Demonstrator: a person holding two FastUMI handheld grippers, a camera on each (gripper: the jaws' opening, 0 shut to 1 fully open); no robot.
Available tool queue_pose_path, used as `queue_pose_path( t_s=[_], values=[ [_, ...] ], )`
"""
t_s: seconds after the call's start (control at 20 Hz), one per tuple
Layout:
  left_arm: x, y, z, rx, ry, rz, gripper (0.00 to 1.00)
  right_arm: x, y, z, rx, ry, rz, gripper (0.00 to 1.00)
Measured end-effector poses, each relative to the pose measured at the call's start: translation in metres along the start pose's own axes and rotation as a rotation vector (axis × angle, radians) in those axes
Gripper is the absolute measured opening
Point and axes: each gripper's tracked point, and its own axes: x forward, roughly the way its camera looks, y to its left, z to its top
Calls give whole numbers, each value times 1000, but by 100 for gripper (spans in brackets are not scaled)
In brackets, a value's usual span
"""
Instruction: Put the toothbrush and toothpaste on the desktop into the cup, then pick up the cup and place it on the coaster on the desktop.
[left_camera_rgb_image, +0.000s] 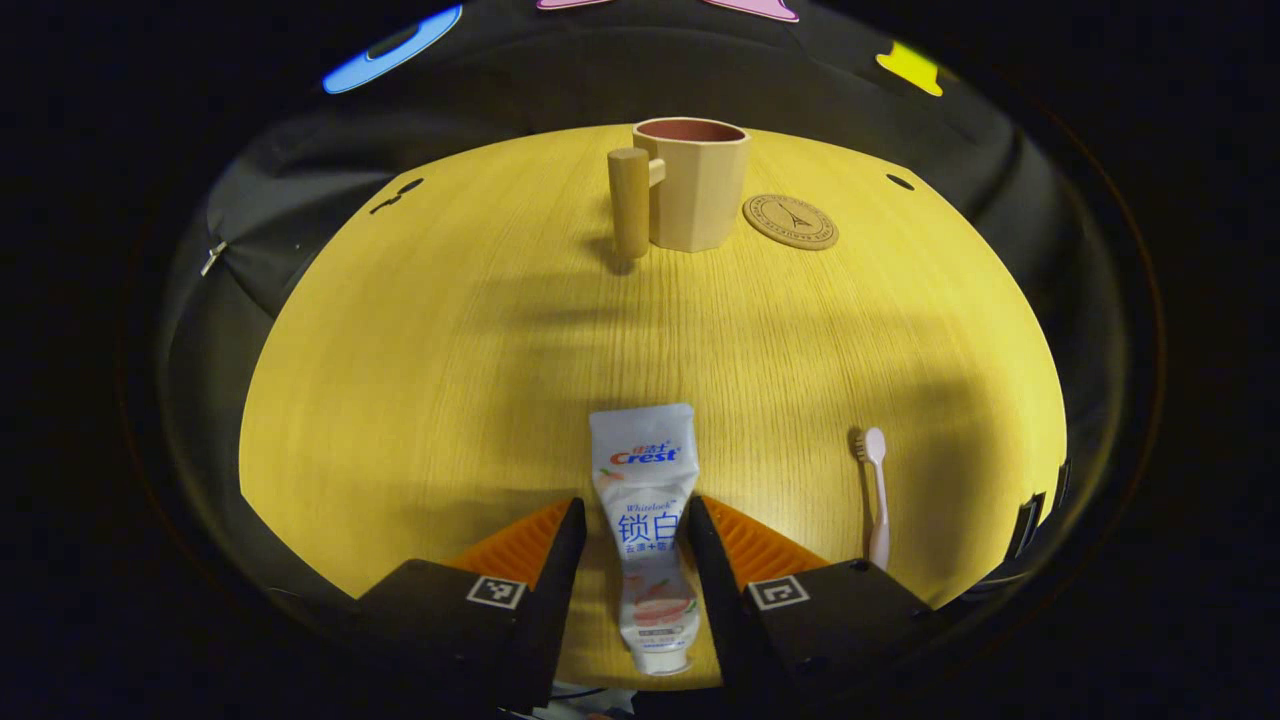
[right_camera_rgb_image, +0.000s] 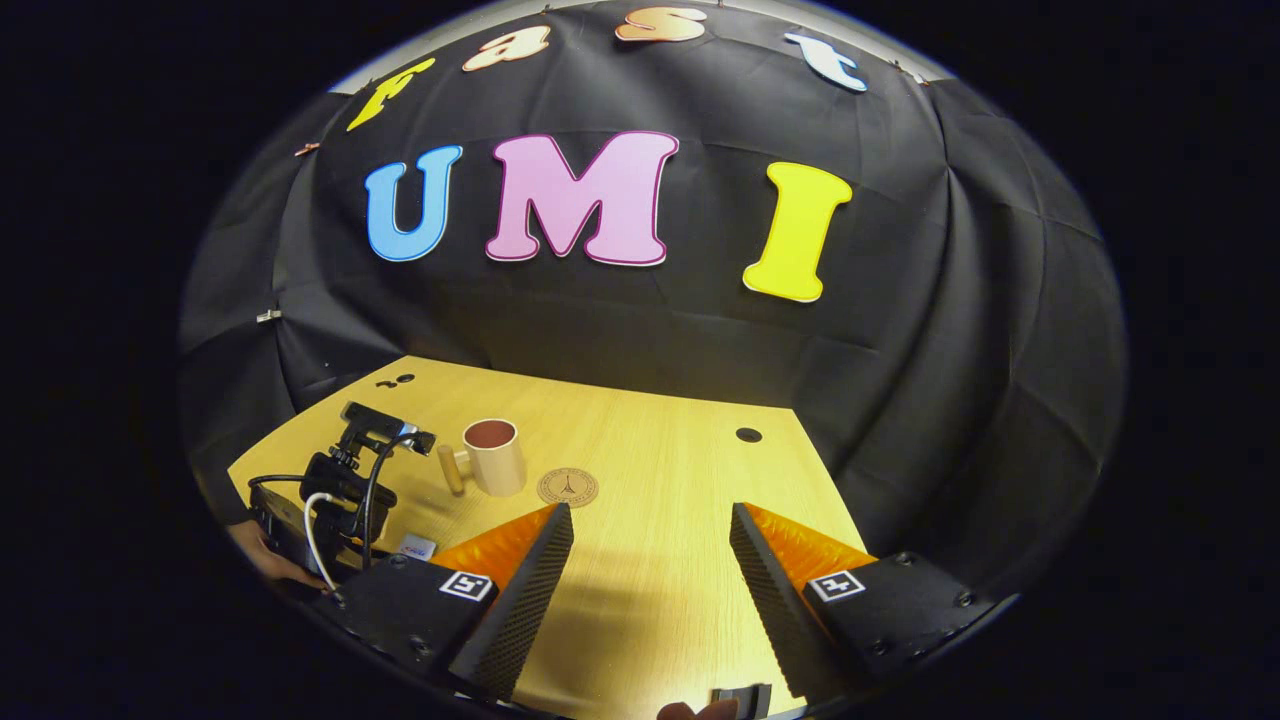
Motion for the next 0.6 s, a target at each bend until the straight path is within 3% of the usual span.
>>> queue_pose_path(
  t_s=[0.15, 0.5, 0.6],
  values=[
    [-1, -2, -2, -13, 41, -20, 48, 0, 4, -1, 20, 10, 4, 97],
    [-1, -3, -1, 5, 63, -26, 47, -5, 13, -6, 59, 47, 13, 97],
    [-4, -3, 0, -7, 49, -19, 36, -6, 15, -11, 57, 66, 12, 97]
  ],
)
